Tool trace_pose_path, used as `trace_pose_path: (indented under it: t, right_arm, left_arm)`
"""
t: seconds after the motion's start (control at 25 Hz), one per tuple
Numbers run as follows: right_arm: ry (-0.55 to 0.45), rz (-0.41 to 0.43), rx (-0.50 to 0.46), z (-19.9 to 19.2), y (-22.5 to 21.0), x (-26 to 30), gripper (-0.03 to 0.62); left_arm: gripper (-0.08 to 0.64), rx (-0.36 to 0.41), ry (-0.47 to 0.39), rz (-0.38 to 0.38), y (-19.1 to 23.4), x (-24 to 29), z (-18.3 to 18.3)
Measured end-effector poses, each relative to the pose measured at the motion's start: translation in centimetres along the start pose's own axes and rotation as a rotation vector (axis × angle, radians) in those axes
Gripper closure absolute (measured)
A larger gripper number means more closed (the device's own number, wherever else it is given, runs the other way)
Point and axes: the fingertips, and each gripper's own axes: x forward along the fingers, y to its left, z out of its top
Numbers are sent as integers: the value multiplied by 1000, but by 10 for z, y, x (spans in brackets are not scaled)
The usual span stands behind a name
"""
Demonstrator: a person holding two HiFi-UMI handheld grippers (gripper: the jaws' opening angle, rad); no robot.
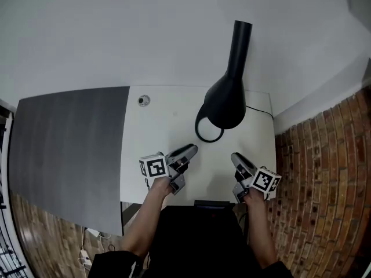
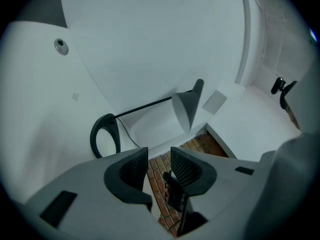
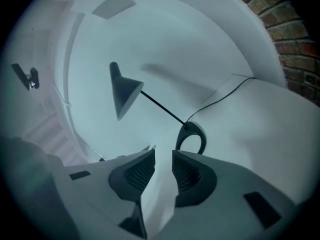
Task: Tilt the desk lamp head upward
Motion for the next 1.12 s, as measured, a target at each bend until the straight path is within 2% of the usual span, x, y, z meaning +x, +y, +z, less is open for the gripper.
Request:
trace_pose_path:
  t: [0.08,0.2,0.4,0.6,0.72,0.88,1.12]
  right_arm:
    - [38,-107,-1,-5,-26,20,500]
    - [84,-212,24,-10,-63,48,500]
    - [163,-384,7,-16,-120,89,500]
    - [207,-453,-40,-18,-139,120,500]
    - [216,-498,-123,-16,-138,126,500]
    - [299,-505,-250,-17,-134,131,499]
    - [350,-502,-266,-19,-134,132,497]
  left_arm:
    - [422,-13,36,8,27,15,-5]
    - [406,-65,63,12,53,38,-15]
    - [405,-171,30,91,102,63,-21]
    - [405,-251,-21,183,130,75,-27]
    - [406,-273,-38,205,134,80,-26]
    - [407,-298,-48,223,139,82,-22]
    - [411,-279,-27,242,139,85,-24]
